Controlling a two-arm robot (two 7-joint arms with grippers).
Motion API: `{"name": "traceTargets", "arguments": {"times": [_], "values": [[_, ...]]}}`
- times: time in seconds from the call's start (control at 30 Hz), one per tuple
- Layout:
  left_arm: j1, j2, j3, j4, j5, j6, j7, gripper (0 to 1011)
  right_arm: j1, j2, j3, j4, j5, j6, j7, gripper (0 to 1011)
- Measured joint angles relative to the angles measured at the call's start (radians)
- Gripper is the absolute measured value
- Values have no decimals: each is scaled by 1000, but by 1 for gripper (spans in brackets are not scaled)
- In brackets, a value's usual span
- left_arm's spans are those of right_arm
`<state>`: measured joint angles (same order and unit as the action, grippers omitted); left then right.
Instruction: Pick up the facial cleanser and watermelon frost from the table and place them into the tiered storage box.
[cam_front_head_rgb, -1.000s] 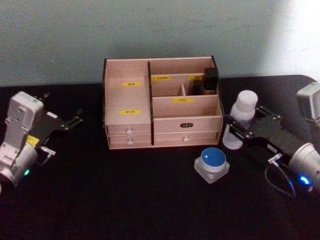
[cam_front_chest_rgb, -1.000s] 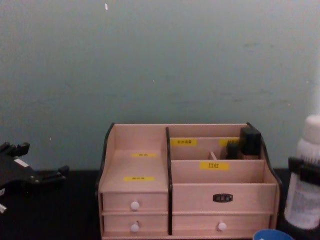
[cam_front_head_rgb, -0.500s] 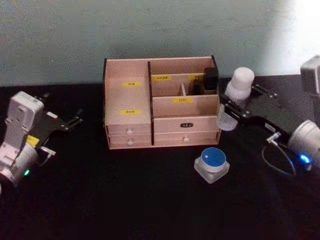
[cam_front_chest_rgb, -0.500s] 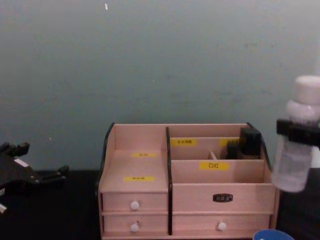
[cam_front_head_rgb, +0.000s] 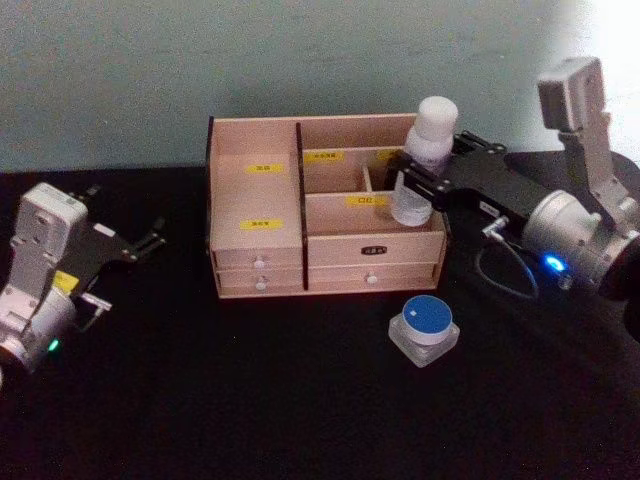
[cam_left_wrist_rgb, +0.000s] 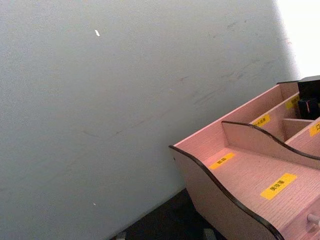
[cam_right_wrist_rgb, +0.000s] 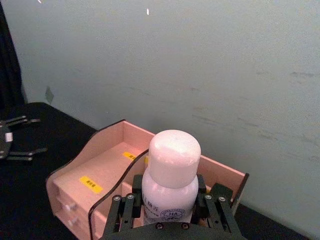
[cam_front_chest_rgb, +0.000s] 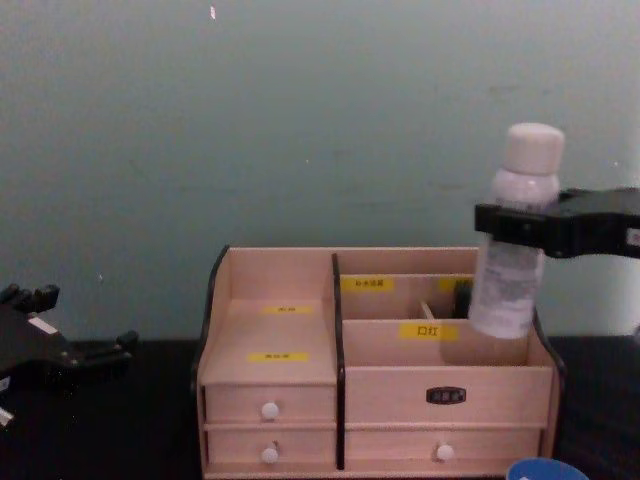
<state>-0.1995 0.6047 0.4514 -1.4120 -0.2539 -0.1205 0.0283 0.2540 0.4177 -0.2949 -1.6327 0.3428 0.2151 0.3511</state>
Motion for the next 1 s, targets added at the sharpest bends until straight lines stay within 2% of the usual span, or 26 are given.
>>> {"name": "traceTargets", "arguments": {"times": [0.03,0.17,0.2,0.3,0.53,1.0], "values": [[0,0,0,0,0,0,0,1001,0,0,0,0,0,0,0,594],[0,0,0,0,0,0,0,1001,67,-33,-30,67,-12,1,-2,594],[0,0,0,0,0,0,0,1001,67,-33,-30,67,-12,1,-2,594],[0,0,0,0,0,0,0,1001,121,-59,-50,127,-22,7,-1,594],[0,0,0,0,0,0,0,1001,196,-105,-80,225,-42,13,-7,594],[0,0,0,0,0,0,0,1001,272,-163,-101,336,-72,7,-12,594]]}}
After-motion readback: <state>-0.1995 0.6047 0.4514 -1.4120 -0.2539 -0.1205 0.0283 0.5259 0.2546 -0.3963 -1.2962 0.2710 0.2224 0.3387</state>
